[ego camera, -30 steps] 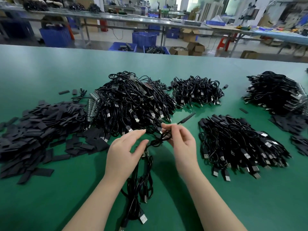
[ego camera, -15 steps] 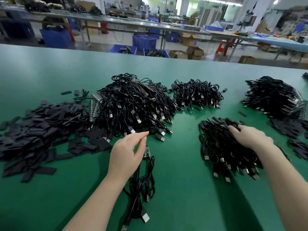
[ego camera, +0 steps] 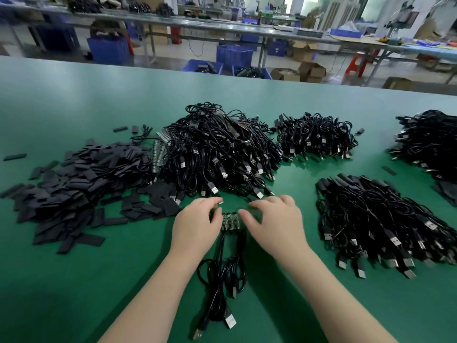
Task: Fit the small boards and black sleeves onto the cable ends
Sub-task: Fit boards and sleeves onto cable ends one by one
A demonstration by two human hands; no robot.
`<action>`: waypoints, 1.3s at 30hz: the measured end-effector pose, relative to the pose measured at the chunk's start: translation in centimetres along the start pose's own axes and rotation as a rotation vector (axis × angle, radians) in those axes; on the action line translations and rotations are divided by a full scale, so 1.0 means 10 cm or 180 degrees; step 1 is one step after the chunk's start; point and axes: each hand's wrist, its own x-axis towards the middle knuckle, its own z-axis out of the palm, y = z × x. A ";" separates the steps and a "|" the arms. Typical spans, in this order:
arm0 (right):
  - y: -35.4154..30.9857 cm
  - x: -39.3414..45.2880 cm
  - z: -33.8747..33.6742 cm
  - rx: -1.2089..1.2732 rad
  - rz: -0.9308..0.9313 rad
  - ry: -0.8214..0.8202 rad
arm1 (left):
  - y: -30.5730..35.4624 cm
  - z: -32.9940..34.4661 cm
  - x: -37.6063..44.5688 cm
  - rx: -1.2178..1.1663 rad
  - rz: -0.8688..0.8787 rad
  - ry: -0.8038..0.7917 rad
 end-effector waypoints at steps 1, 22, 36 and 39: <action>-0.08 0.01 0.10 0.0119 0.0060 -0.0285 | -0.01 0.00 0.00 0.0029 0.0005 -0.0032; 0.04 0.03 0.32 0.3374 0.0428 0.0356 | 0.06 0.00 0.02 -0.0982 0.0194 -0.0079; -0.02 -0.03 0.30 0.3265 0.0237 0.0636 | 0.17 0.04 -0.04 -0.1447 -0.0066 0.0240; -0.05 -0.03 0.31 0.3279 0.0237 0.0678 | 0.19 0.07 -0.05 -0.1334 -0.0083 0.0361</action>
